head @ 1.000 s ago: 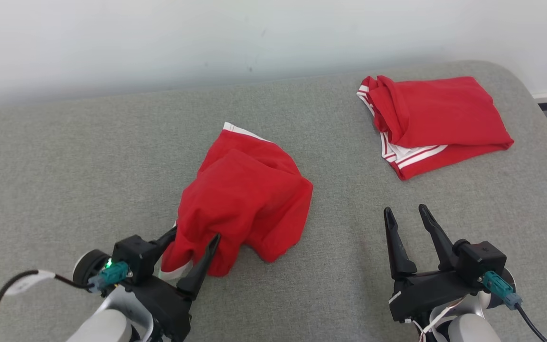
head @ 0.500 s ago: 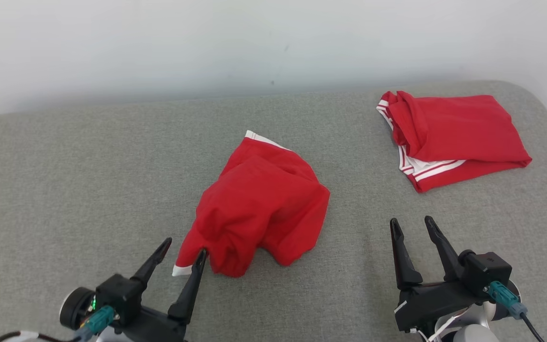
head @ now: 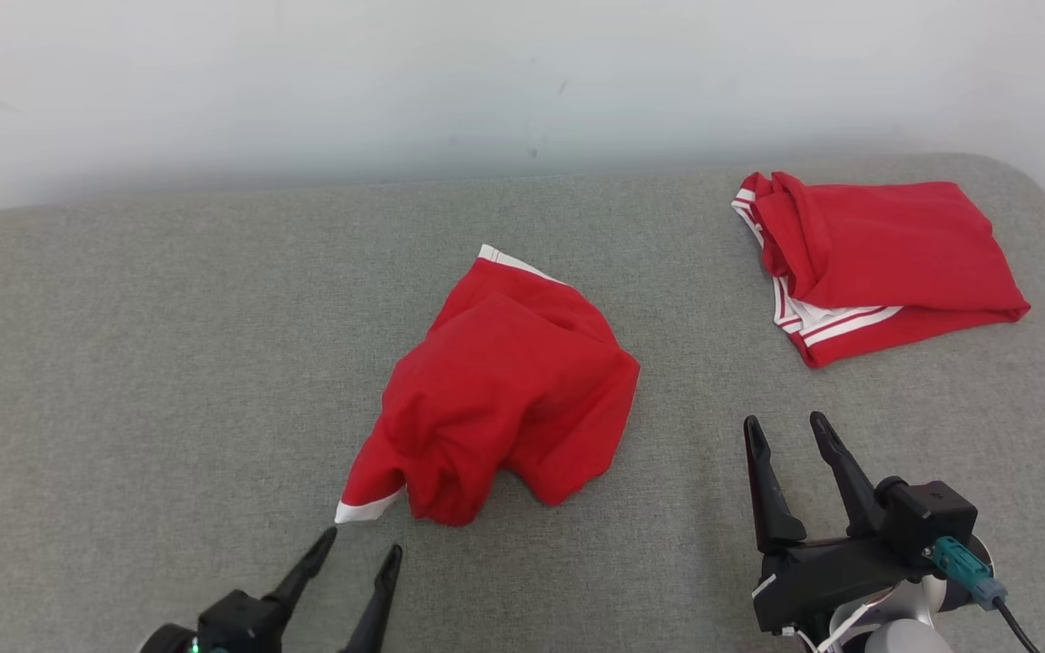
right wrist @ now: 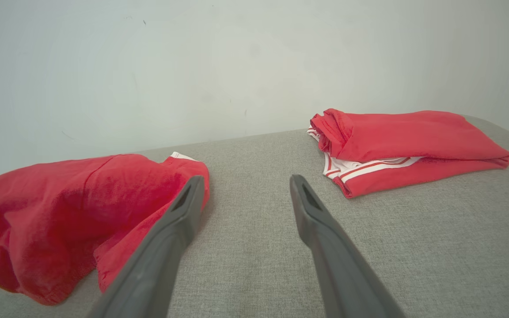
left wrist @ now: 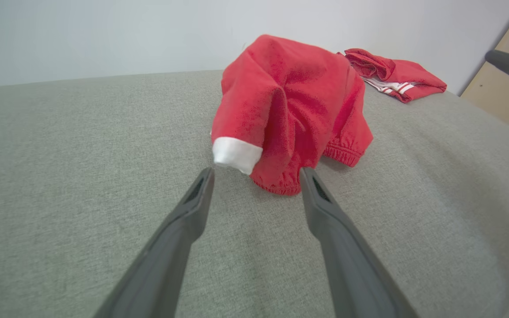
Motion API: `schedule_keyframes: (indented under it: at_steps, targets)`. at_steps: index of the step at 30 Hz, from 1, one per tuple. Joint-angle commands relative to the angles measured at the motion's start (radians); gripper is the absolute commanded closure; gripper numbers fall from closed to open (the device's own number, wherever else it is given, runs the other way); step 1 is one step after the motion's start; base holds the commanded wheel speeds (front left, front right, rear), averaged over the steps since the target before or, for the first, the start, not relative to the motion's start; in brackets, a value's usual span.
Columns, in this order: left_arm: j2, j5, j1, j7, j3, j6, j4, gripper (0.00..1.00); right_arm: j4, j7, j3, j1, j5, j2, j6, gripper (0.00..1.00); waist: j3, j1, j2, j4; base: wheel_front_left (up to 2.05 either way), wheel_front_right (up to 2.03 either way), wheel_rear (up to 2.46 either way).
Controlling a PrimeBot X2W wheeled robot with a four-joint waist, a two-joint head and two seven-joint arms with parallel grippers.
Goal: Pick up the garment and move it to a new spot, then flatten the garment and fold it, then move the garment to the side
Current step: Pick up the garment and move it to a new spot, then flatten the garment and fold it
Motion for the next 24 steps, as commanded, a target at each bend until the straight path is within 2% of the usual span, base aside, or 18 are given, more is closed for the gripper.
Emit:
schedule_keyframes:
  at_steps: [1,9,24]
  targets:
    - [-0.002,-0.005,0.018,-0.003,-0.01,-0.007,0.011,0.0,-0.002,0.0,0.004,0.002,0.004,-0.001,-0.001,0.0,0.003,0.0,0.0,-0.004,0.0,0.0,0.0]
    - [-0.035,-0.02,-0.015,-0.021,-0.019,-0.039,0.083,0.0,-0.001,-0.001,0.014,-0.017,0.007,-0.004,-0.001,0.0,0.024,0.0,0.0,-0.04,0.0,0.0,0.0]
    - [-0.057,-0.026,-0.108,-0.036,-0.012,-0.092,0.249,0.0,0.008,-0.016,0.018,-0.036,0.009,0.0,-0.001,0.0,0.062,0.0,0.0,-0.143,0.0,0.0,0.0]
